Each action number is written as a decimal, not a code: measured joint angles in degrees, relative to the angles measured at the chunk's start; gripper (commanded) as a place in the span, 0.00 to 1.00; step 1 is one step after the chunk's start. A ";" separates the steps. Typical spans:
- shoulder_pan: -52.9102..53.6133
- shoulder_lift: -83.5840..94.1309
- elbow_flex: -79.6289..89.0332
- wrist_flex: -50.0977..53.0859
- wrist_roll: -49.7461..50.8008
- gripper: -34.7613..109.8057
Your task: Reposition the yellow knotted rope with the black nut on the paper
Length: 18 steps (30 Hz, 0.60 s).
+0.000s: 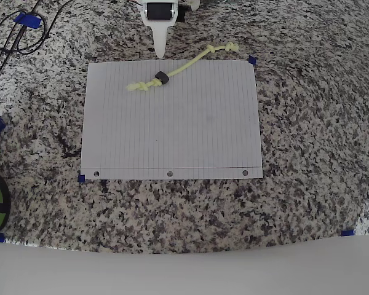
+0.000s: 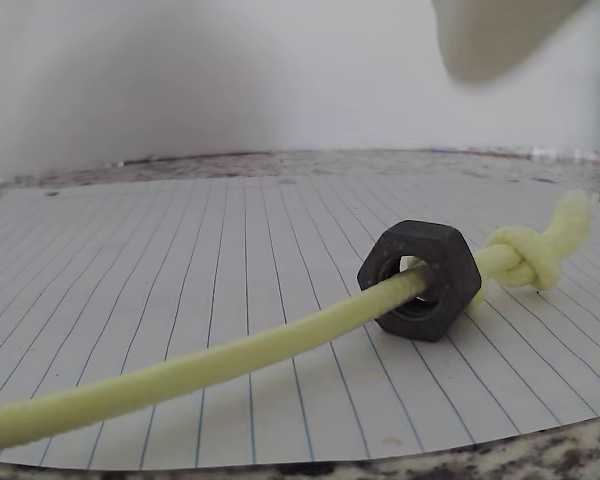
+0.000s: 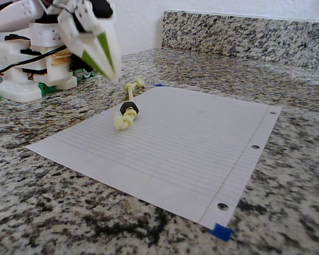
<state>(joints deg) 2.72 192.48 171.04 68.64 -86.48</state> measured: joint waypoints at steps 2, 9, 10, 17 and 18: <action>0.09 -2.72 -2.29 -1.05 0.00 0.24; 1.85 -18.98 -13.62 -1.67 0.00 0.24; 2.20 -21.62 -15.29 -2.11 0.00 0.24; 6.77 -41.40 -23.12 -8.09 0.00 0.26; 7.47 -44.03 -23.73 -9.14 0.00 0.26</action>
<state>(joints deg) 10.20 148.45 147.30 59.50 -86.48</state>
